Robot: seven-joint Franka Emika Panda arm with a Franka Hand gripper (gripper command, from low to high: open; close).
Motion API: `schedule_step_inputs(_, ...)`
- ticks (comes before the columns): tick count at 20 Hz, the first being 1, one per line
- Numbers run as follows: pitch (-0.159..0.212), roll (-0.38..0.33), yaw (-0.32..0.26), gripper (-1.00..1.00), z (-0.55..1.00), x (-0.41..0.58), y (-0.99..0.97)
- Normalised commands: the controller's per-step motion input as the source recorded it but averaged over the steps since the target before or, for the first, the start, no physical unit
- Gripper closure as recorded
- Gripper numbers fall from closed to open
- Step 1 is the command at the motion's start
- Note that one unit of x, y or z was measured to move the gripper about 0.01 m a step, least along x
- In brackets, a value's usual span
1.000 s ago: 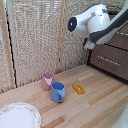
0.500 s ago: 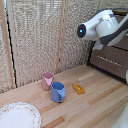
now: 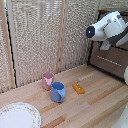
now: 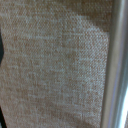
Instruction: Kindly get your arm to the topmost drawer handle. Get a good grip on it, then softly pull to open it.
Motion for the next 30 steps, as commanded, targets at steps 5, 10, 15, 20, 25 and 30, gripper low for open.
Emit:
schedule_step_inputs(5, 0.000, 0.002, 0.000, 1.00, 0.00, 0.009, -0.09)
schedule_step_inputs(10, 0.008, 0.039, 0.002, 1.00, 0.00, -0.002, -0.03)
schedule_step_inputs(15, 0.000, 0.005, 0.008, 1.00, 0.00, 0.009, 0.00)
schedule_step_inputs(20, 0.000, -0.018, -0.004, 1.00, -0.03, 0.199, 0.23)
schedule_step_inputs(25, -0.004, -0.005, -0.009, 1.00, -0.03, 0.263, 0.80)
schedule_step_inputs(30, -0.013, 0.000, -0.045, 1.00, 0.02, 0.246, 0.91)
